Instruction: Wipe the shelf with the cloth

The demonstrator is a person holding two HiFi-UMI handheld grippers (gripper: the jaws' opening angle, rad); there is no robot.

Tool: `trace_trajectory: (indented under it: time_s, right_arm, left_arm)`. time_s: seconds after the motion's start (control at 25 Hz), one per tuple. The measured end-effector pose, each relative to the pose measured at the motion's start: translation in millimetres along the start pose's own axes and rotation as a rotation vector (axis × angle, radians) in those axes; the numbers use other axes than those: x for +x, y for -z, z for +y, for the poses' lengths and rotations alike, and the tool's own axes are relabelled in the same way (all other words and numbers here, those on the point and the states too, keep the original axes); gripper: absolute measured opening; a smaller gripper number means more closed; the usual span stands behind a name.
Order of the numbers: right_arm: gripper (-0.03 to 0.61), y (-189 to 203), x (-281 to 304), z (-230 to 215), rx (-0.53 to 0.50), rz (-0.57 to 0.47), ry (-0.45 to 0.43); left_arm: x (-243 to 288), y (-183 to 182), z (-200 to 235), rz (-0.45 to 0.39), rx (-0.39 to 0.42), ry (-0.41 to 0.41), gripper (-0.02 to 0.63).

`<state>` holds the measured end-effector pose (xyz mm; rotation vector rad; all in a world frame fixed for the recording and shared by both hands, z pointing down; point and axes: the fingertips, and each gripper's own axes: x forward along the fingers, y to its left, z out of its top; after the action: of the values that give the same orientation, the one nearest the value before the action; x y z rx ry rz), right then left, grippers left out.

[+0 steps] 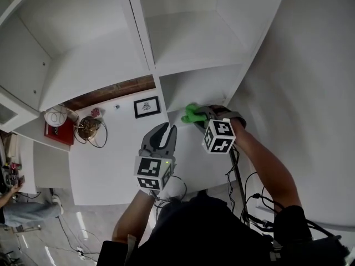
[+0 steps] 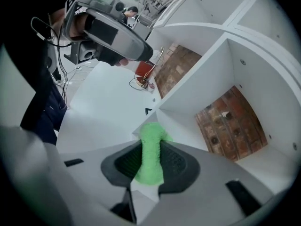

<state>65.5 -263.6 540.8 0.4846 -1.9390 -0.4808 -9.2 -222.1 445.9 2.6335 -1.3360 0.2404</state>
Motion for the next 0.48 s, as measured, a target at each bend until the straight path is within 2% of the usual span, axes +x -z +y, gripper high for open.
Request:
trace_trajectory:
  time_s: [0.12, 0.28, 0.4, 0.48]
  right_arm:
    - [0.095, -4.8, -7.6, -12.0, -0.01, -0.006, 0.068]
    - [0.095, -11.3, -19.4, -55.7, -0.009, -0.006, 0.249]
    - [0.096, -7.3, -15.9, -90.4, -0.05, 0.041, 0.379]
    - [0.097, 1.2, -6.2, -108.9, -0.06, 0.092, 0.423]
  left_arm:
    - [-0.5, 0.6, 3.9, 0.001, -0.007, 0.001, 0.077]
    - [-3.9, -1.8, 10.3, -0.009, -0.012, -0.007, 0.077]
    - [-9.5, -3.3, 16.4, -0.016, -0.017, -0.024, 0.077]
    - [-13.5, -5.1, 18.2, -0.022, -0.005, -0.03, 0.077]
